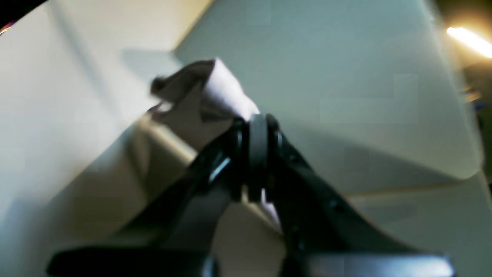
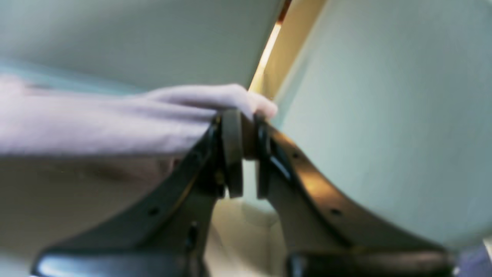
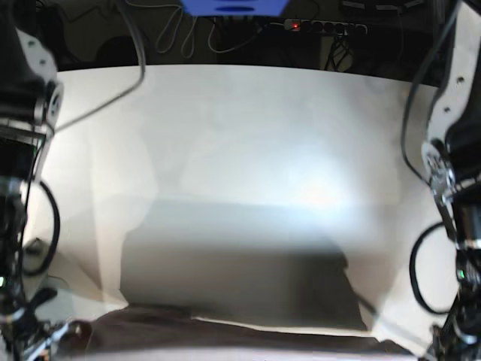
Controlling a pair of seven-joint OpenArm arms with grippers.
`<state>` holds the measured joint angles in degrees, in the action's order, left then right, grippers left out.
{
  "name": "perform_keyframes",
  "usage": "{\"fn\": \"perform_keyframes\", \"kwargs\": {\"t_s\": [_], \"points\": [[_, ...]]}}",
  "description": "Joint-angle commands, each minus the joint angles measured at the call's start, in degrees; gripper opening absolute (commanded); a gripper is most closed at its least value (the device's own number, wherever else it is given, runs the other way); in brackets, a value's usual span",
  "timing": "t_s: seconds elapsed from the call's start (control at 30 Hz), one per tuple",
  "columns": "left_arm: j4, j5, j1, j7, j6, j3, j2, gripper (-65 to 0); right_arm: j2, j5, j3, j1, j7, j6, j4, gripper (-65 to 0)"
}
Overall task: Layout the t-shirt on the table in an organized manner, then fold the t-shirt properly
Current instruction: 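Lower the shirt onto the table, pulling it toward the arm bases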
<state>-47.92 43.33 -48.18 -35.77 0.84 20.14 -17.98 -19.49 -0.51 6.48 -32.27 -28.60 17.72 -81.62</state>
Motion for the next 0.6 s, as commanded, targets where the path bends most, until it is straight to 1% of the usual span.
{"fn": "perform_keyframes", "kwargs": {"t_s": [0.0,0.03,0.1,0.17,0.23,0.37,0.57], "points": [[-2.23,0.76,0.67,1.09,-0.62,0.21,-0.62,-65.0,-0.69,0.38,1.12,1.19,1.83,-0.53,-2.99,-65.0],[-3.38,0.76,3.04,1.18,-0.62,0.21,-0.53,-65.0,-0.34,0.38,1.56,3.83,1.83,-0.53,-4.66,-65.0],[-6.01,0.76,8.14,1.18,-0.62,0.21,-0.53,-65.0,1.42,0.38,3.23,9.72,1.83,-0.53,-8.27,-65.0],[-8.21,0.76,13.77,1.18,-0.62,0.21,-0.44,-65.0,3.0,0.38,5.43,16.14,2.97,-0.53,-10.99,-65.0],[-9.79,0.76,19.22,1.26,-0.62,0.21,-0.44,-65.0,4.23,0.38,6.75,23.08,5.79,-0.53,-11.96,-65.0],[-10.14,0.76,27.48,1.26,-0.62,0.91,-0.44,-65.0,6.17,0.38,8.33,33.63,12.03,-0.53,-11.61,-65.0],[-10.5,0.76,38.47,1.26,-0.71,8.65,1.14,-65.0,9.24,0.38,11.23,46.82,19.15,-0.53,-11.34,-65.0]]}}
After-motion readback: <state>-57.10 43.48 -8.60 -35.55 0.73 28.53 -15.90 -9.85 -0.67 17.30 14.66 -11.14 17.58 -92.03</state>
